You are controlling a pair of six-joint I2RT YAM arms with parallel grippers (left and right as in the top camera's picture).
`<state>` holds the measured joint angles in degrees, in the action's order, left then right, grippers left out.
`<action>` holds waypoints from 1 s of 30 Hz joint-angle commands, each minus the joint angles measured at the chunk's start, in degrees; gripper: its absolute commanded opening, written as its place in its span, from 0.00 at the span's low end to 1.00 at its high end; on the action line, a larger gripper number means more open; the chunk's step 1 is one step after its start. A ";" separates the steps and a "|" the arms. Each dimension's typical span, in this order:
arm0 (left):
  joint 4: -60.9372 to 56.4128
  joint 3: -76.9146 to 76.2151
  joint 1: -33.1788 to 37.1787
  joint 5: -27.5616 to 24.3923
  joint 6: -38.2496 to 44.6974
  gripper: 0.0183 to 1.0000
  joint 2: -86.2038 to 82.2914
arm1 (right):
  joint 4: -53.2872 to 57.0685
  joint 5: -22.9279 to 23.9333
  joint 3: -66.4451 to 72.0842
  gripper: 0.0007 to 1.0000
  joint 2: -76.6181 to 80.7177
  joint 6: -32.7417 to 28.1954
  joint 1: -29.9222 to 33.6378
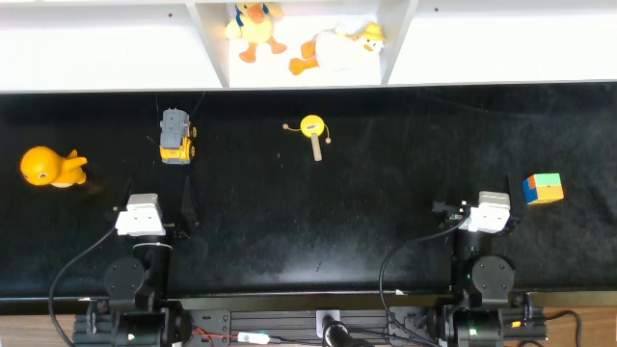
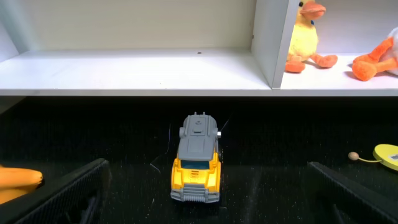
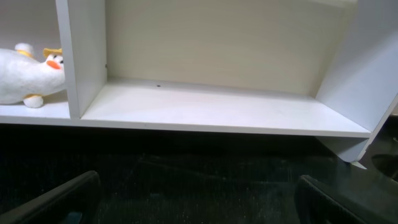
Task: Store Toys
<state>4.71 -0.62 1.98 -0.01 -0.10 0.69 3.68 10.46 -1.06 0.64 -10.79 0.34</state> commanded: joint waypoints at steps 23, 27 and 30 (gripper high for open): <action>28.20 -29.46 12.04 -5.64 0.44 0.99 27.02 | -0.24 -0.35 0.81 1.00 -0.37 -0.17 0.17; 33.73 -39.15 22.16 -16.52 10.23 0.99 37.59 | -0.24 -0.35 0.81 1.00 -0.37 -0.17 0.17; 34.01 -43.08 29.49 -23.63 16.76 0.99 43.10 | -0.24 -0.35 0.81 1.00 -0.37 -0.17 0.17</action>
<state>38.24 -39.40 25.26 -12.21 6.04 39.20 3.73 10.48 -1.06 0.62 -10.79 0.34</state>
